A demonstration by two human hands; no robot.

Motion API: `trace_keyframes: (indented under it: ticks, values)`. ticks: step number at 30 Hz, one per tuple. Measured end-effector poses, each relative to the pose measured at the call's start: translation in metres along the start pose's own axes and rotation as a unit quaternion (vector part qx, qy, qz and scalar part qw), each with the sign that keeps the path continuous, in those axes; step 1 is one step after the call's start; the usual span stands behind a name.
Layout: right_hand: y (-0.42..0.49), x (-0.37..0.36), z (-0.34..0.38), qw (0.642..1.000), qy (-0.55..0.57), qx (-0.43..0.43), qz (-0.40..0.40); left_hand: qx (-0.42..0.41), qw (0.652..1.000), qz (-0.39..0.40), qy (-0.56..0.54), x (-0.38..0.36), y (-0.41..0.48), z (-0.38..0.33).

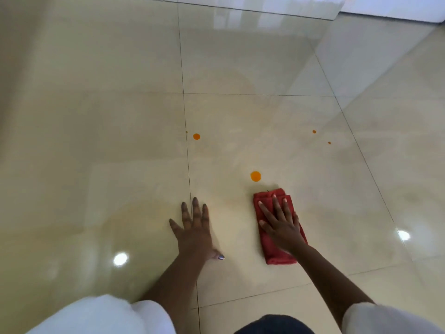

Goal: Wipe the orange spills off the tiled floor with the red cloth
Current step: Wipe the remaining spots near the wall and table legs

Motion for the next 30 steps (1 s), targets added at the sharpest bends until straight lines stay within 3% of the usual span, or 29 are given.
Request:
trace_keyframes:
  ticks: [3, 7, 11, 15, 18, 21, 23, 27, 30]
  values:
    - [0.001, 0.0, -0.005, 0.997, -0.019, 0.011, 0.074, 0.02, 0.999, 0.028, 0.032, 0.009, 0.001, -0.007]
    - [0.0, 0.007, 0.0, 0.995, -0.023, 0.021, 0.096, 0.017, 0.998, 0.016, 0.061, 0.011, 0.0, -0.009]
    - [0.016, 0.013, -0.008, 0.999, 0.009, -0.034, 0.036, -0.003, 0.999, -0.052, -0.007, 0.008, 0.005, 0.002]
    - [0.099, 0.035, 0.002, 0.996, 0.011, -0.05, -0.069, -0.015, 0.993, -0.085, -0.084, -0.006, 0.016, 0.013]
    - [0.139, 0.036, 0.064, 0.993, 0.012, 0.034, -0.113, -0.018, 0.99, -0.099, -0.103, -0.002, 0.024, 0.017]
    - [0.086, 0.019, 0.119, 0.973, 0.01, 0.19, -0.131, 0.047, 0.989, -0.074, -0.12, 0.005, 0.027, 0.031]
    - [0.041, 0.011, 0.097, 0.965, 0.01, 0.225, -0.131, 0.067, 0.988, -0.056, -0.124, 0.006, 0.029, 0.034]
    - [0.109, 0.044, 0.009, 0.975, 0.012, 0.094, -0.201, 0.078, 0.989, -0.017, -0.124, 0.002, 0.032, 0.03]
    - [0.193, 0.06, 0.044, 0.984, -0.008, 0.054, -0.168, 0.096, 0.987, -0.012, -0.129, 0.001, 0.033, 0.031]
Point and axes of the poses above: each hand's wrist, its own y-axis towards the middle knuckle, its own x-axis out of the back of the hand, z = x × y, the point moved 8 cm from there along y, towards the middle knuckle, and after that the axes turned 14 degrees about -z, right-handed, at the moved point
